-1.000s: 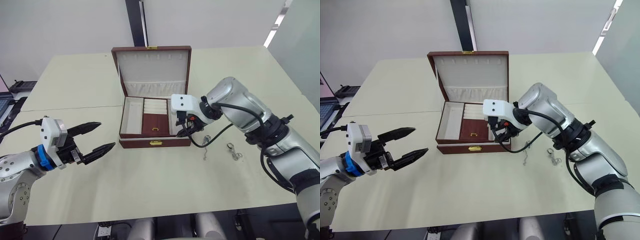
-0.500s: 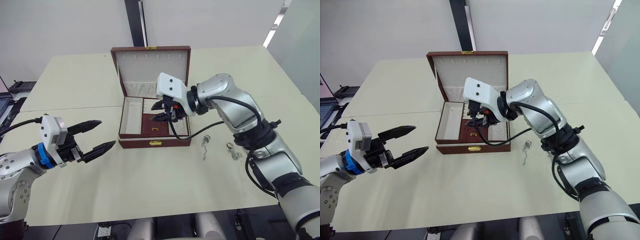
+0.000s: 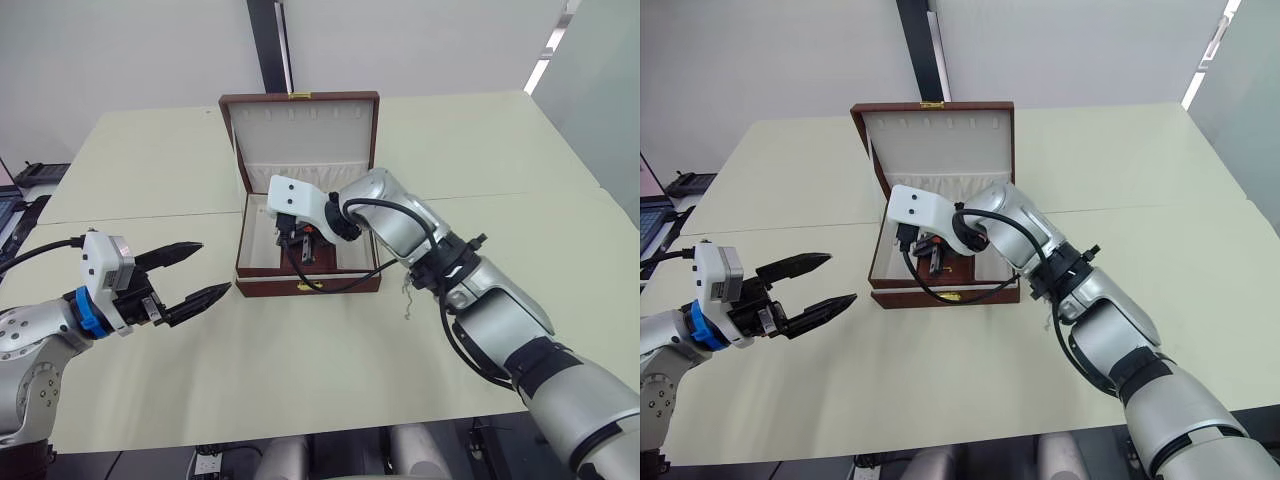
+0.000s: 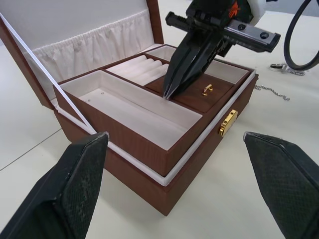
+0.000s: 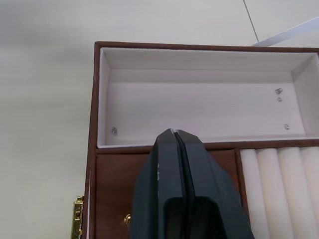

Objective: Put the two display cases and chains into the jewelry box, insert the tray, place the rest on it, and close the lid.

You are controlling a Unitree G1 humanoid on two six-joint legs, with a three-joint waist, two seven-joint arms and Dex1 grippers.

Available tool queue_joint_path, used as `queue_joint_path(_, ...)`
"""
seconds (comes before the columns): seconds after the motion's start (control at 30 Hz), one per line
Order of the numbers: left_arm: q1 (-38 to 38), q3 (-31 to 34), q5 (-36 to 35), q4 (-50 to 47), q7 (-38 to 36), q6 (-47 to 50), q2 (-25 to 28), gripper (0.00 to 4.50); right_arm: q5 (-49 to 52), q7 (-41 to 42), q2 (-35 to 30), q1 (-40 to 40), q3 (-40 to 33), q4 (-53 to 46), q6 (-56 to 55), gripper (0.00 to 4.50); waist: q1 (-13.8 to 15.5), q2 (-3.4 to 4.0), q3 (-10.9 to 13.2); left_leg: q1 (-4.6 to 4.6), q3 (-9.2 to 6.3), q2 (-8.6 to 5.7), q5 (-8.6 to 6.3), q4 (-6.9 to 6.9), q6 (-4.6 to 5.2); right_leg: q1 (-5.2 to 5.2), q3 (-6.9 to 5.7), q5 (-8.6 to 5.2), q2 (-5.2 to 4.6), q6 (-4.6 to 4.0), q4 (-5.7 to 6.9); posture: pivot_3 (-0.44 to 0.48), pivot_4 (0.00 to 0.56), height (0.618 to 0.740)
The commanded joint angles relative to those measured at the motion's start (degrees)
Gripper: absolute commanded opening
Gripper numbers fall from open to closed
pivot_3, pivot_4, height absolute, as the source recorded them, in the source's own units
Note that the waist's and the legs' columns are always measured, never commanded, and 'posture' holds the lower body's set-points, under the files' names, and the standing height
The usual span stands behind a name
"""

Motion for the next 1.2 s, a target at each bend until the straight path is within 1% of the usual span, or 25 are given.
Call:
queue_joint_path(0.03, 0.1, 0.6, -0.2, -1.4, -0.4, -1.0, 0.2, 4.50, -1.6, 0.7, 0.6, -2.4, -0.1, 1.6, -1.8, 0.02, -0.1, -0.01, 0.0, 0.00, 0.00, 0.00, 0.00, 0.00, 0.00, -0.01, -0.01, 0.00, 0.01, 0.00, 0.01, 0.000, 0.150, 0.740)
queue_joint_path(0.17, 0.0, 0.7, -0.3, -1.3, -0.5, -1.1, 0.2, 4.50, -3.3, 2.0, -0.4, -2.8, 0.4, 3.4, -2.5, 0.02, -0.1, -0.05, 0.0, 0.00, -0.01, 0.00, 0.00, 0.00, -0.01, -0.02, 0.00, 0.00, 0.01, 0.00, 0.02, 0.000, 0.150, 0.740)
queue_joint_path(0.37, -0.5, 0.5, -0.2, -0.8, -0.7, -1.4, 0.3, 4.50, -4.8, 4.4, -1.7, -2.2, 1.1, 3.3, -2.3, 0.02, -0.4, -0.06, 0.0, -0.03, 0.01, 0.00, 0.00, -0.01, -0.01, -0.10, 0.02, 0.00, 0.01, 0.00, 0.04, 0.000, 0.150, 0.740)
queue_joint_path(0.43, -0.8, 0.4, -0.1, -0.5, -0.9, -1.4, 0.4, 4.50, -4.2, 3.9, -1.0, -2.1, -0.4, 2.8, -2.5, 0.02, -0.6, -0.06, 0.0, -0.03, 0.01, 0.00, 0.01, -0.02, -0.01, -0.11, 0.02, 0.00, 0.02, 0.00, 0.06, 0.000, 0.150, 0.740)
queue_joint_path(0.57, -1.5, 0.5, -0.4, -0.4, -0.8, -1.1, 0.0, 4.50, -1.1, 1.3, 1.1, -2.4, -6.0, 1.8, -2.8, 0.02, -0.8, -0.06, 0.0, -0.06, 0.02, 0.02, 0.01, -0.04, -0.02, -0.16, 0.04, 0.00, 0.02, 0.00, 0.07, 0.000, 0.150, 0.740)
queue_joint_path(0.67, -1.6, 0.6, -0.6, -0.8, -0.5, -0.9, -0.3, 4.50, -0.4, 0.4, 0.1, -0.2, -8.0, 0.5, -5.9, 0.02, -0.8, -0.08, 0.0, -0.08, 0.00, 0.03, 0.01, -0.05, -0.03, -0.17, 0.04, 0.00, 0.03, 0.00, 0.07, 0.000, 0.150, 0.740)
queue_joint_path(0.8, -1.5, 0.4, -0.9, -1.6, -0.2, -0.5, -0.6, 4.50, -0.1, -0.8, -0.9, 4.2, -9.0, -0.4, -7.9, 0.02, -0.7, -0.20, -0.1, -0.07, 0.00, 0.02, 0.01, -0.04, -0.03, -0.15, 0.05, 0.00, 0.00, 0.00, 0.07, 0.000, 0.150, 0.740)
queue_joint_path(0.9, -1.6, 0.1, -1.0, -1.9, -0.2, -0.1, -0.7, 4.50, -0.5, -1.9, -1.1, 5.9, -9.2, 0.1, -9.0, 0.02, -0.8, -0.19, -0.1, -0.08, 0.02, 0.02, 0.01, -0.04, -0.03, -0.16, 0.06, 0.00, 0.00, 0.00, 0.07, 0.000, 0.150, 0.740)
queue_joint_path(1.2, -2.1, -0.6, -1.1, -2.2, 0.1, 0.3, -0.9, 4.50, -2.8, -1.9, -1.8, 8.8, -6.7, 1.1, -9.1, 0.02, -1.0, -0.20, -0.1, -0.06, 0.08, 0.02, 0.01, -0.05, -0.03, -0.18, 0.11, 0.00, 0.05, 0.00, 0.08, 0.000, 0.150, 0.740)
